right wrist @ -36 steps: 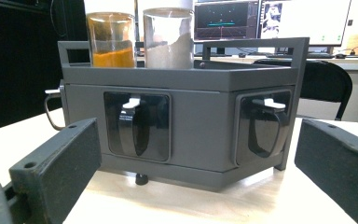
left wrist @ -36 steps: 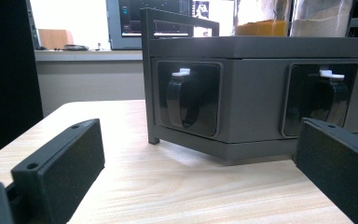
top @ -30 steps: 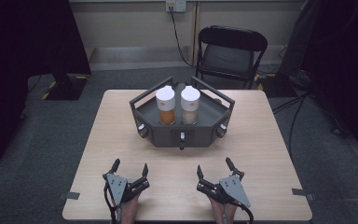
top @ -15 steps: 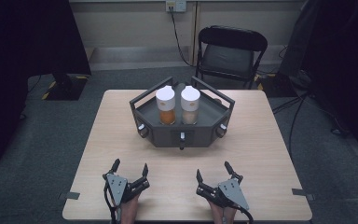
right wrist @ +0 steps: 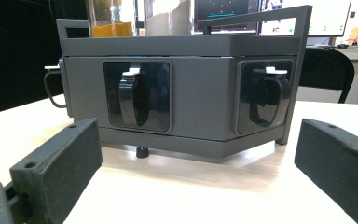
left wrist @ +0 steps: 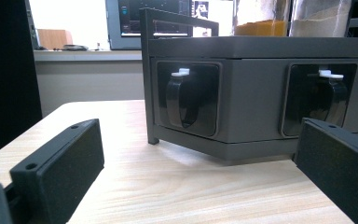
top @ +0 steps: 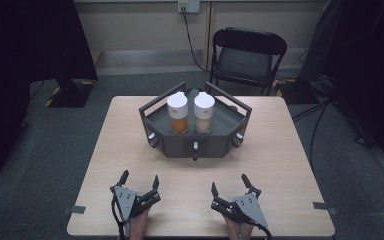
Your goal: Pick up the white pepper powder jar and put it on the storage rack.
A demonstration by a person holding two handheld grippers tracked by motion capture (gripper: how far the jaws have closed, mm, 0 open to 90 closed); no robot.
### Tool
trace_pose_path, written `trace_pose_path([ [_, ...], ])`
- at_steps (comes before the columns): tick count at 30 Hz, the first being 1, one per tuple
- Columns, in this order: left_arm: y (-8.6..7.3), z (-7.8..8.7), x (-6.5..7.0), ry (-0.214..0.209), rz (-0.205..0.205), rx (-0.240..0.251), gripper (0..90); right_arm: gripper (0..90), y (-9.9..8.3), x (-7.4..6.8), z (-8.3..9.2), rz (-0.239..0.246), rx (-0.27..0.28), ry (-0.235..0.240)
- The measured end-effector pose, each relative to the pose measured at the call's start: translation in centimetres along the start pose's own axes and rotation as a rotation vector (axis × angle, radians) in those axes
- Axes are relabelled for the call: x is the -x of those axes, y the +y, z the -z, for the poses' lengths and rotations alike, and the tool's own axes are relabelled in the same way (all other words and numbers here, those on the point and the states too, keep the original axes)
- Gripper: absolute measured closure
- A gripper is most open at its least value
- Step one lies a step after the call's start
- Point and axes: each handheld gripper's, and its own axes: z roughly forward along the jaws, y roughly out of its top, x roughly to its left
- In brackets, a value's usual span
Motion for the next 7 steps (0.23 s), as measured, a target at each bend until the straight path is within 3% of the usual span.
trace_pose_path([
  [7,0.0,0.0,-0.01,0.0,0.0,0.0,0.7,0.0,-0.16,0.02,0.13,0.002,0.009,0.003],
])
